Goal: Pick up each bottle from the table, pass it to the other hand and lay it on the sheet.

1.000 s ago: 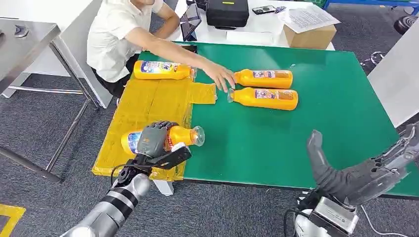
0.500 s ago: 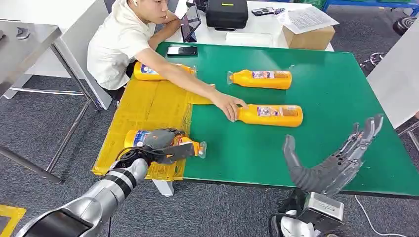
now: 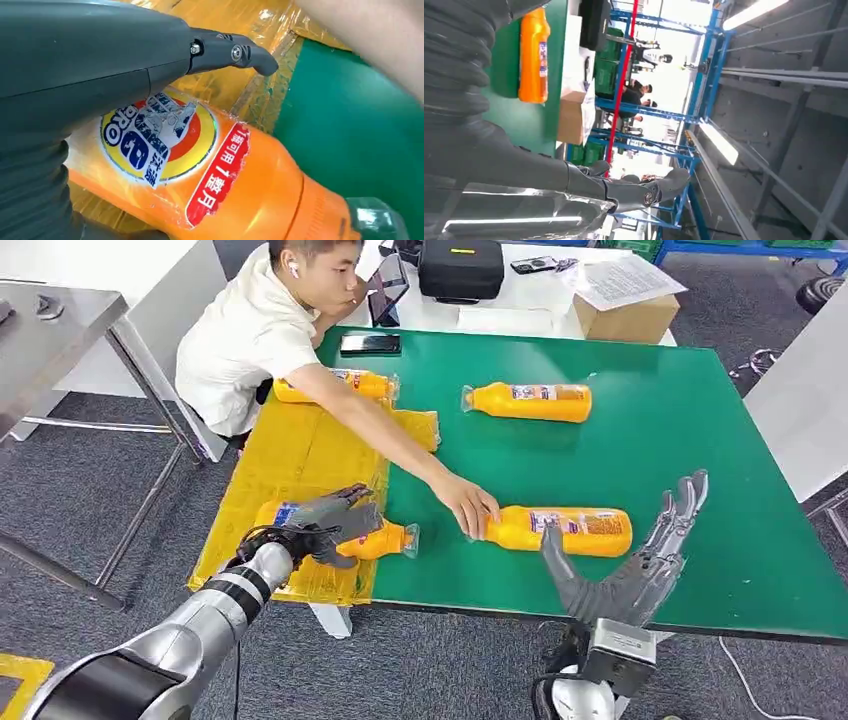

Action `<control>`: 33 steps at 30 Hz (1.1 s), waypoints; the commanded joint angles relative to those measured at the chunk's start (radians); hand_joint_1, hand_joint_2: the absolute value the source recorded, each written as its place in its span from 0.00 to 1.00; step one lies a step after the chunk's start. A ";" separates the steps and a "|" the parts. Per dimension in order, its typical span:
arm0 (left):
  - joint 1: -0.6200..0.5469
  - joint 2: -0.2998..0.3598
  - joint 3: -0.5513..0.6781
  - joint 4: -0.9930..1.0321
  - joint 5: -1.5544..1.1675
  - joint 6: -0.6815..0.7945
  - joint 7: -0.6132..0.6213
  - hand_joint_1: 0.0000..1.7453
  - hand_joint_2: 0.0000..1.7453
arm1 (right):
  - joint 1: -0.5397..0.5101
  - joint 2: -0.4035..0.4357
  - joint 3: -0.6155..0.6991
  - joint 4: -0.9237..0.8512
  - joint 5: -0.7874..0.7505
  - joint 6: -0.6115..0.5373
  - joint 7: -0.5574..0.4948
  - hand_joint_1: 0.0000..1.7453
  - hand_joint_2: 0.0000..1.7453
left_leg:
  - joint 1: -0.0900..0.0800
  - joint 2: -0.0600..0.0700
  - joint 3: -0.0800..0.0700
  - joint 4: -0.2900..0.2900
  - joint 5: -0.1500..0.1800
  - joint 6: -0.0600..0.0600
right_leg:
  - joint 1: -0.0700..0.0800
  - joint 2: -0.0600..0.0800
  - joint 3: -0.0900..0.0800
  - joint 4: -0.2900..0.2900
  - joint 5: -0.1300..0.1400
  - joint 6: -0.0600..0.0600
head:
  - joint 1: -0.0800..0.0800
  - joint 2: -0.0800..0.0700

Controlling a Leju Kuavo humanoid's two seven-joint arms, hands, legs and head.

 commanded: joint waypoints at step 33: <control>0.512 -0.147 -0.162 -0.722 0.834 0.395 -0.369 0.00 1.00 | -0.212 -0.237 -0.369 0.832 0.634 -0.005 0.077 0.00 1.00 | -0.001 -0.006 -0.004 -0.002 0.000 0.000 | -0.001 -0.005 -0.001 -0.006 0.000 0.000 | 0.000 0.000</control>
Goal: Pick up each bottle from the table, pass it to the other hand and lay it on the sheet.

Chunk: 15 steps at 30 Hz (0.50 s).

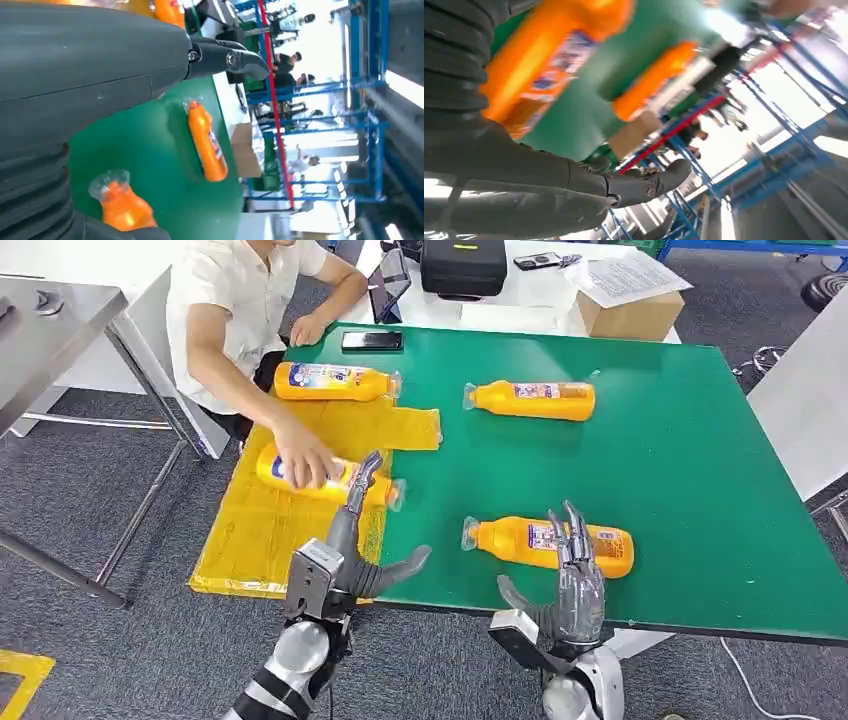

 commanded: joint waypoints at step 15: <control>0.006 0.006 -0.123 0.044 0.194 0.031 0.002 0.00 1.00 | -0.197 -0.152 -0.220 0.335 0.314 -0.008 0.097 0.00 1.00 | 0.000 0.003 0.003 -0.001 -0.001 -0.001 | 0.001 0.003 0.002 -0.001 0.000 -0.001 | 0.000 0.000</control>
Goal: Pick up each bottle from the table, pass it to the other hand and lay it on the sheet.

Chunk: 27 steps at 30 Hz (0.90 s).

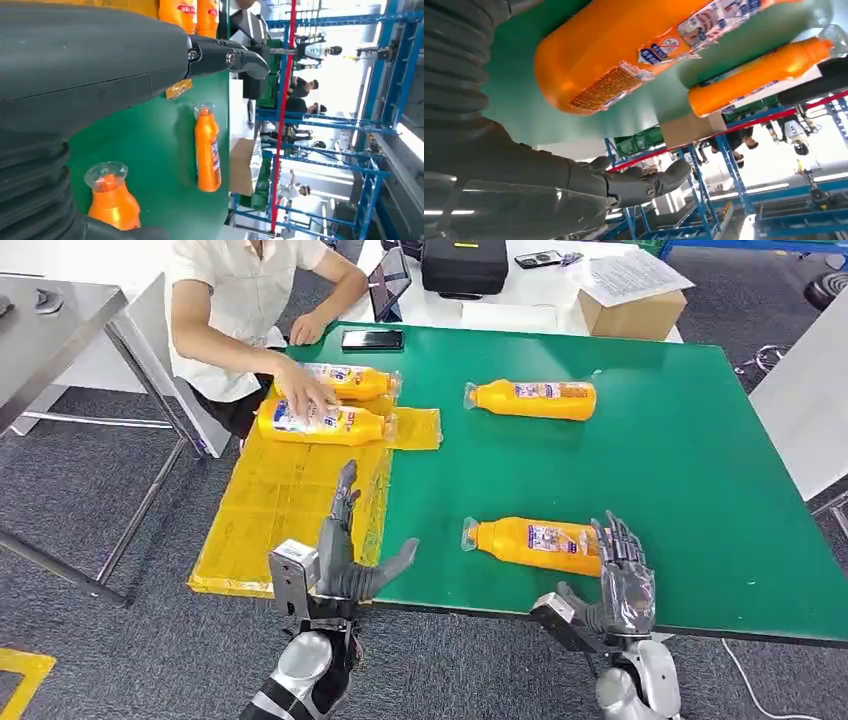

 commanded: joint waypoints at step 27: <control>-0.031 0.038 -0.159 0.058 -0.015 -0.073 0.072 0.00 1.00 | -0.299 -0.129 0.278 0.540 0.000 0.232 0.295 0.00 1.00 | 0.000 0.001 0.004 -0.001 0.000 -0.001 | 0.000 0.001 0.004 -0.002 0.001 -0.001 | 0.000 0.000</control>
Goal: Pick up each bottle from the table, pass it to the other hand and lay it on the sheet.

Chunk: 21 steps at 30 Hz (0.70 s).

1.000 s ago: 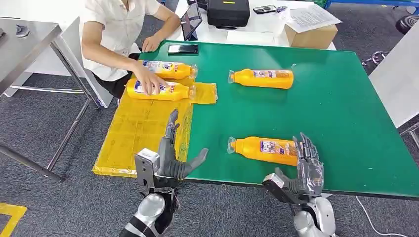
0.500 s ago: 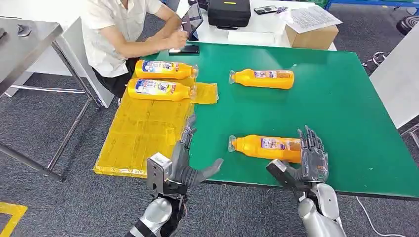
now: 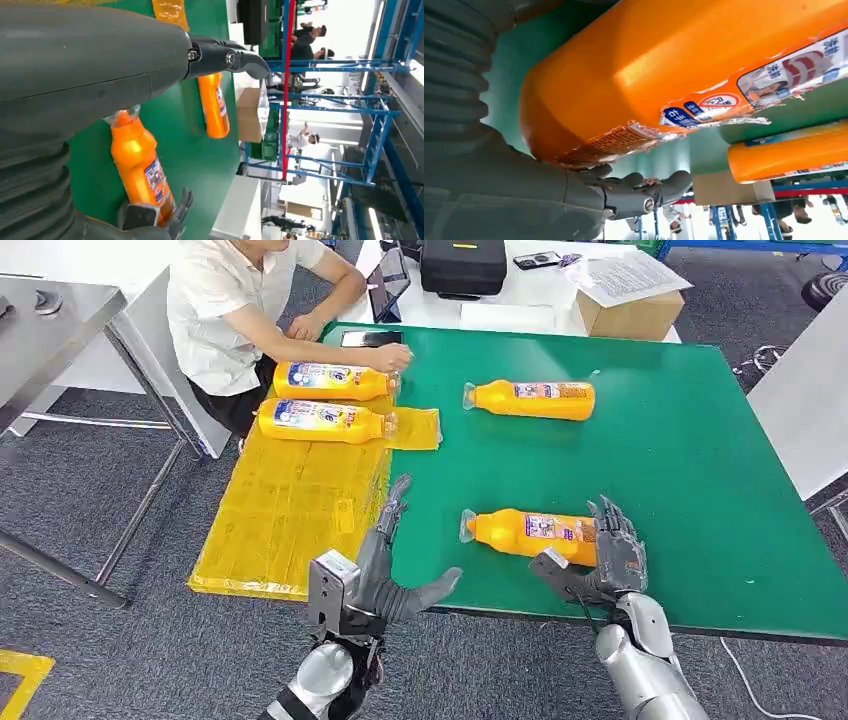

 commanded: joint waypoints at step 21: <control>-0.033 0.031 -0.011 0.069 0.047 -0.058 0.021 0.00 1.00 | 0.029 -0.020 0.024 0.077 -0.434 0.457 -0.199 1.00 1.00 | 0.002 0.005 0.016 -0.002 -0.002 -0.002 | 0.002 0.007 0.013 -0.004 0.001 -0.002 | 0.000 0.000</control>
